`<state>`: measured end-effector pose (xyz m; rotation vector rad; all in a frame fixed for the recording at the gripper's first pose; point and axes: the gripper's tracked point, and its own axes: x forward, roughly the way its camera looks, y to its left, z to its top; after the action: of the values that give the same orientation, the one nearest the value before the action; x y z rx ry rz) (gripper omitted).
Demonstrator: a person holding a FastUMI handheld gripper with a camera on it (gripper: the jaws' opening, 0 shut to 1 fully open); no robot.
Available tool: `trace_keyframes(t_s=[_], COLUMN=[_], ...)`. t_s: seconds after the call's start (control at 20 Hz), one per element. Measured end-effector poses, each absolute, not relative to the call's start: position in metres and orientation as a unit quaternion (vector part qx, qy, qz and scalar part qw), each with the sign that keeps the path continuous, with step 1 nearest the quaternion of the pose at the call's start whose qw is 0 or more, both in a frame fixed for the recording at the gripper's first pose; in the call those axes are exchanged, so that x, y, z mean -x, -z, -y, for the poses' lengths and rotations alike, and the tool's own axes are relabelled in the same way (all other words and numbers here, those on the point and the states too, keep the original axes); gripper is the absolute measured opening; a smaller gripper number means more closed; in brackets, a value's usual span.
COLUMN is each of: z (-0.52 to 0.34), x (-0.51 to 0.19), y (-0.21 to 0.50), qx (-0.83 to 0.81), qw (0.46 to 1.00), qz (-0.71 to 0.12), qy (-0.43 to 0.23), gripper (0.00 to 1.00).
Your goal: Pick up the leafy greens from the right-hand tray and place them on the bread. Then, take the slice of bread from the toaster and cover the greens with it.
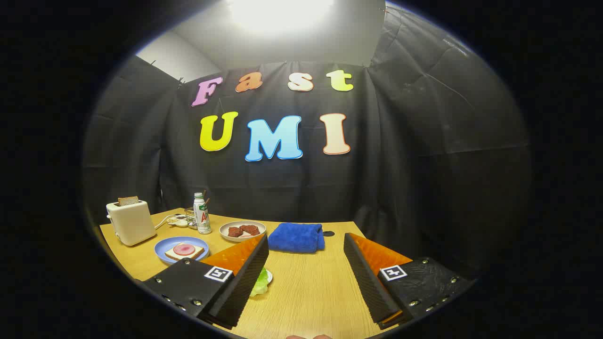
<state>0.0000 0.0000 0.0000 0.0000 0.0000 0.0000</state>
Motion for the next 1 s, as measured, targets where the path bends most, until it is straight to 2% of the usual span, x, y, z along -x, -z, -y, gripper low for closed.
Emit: trace_keyframes(t_s=[0.65, 1.0], z=[-0.012, -0.05], x=[-0.001, -0.01], y=[0.005, 0.018], qx=[0.007, 0.012], qw=[1.0, 0.999], qz=[-0.005, -0.018], qy=[-0.013, -0.033], gripper=[0.98, 0.98])
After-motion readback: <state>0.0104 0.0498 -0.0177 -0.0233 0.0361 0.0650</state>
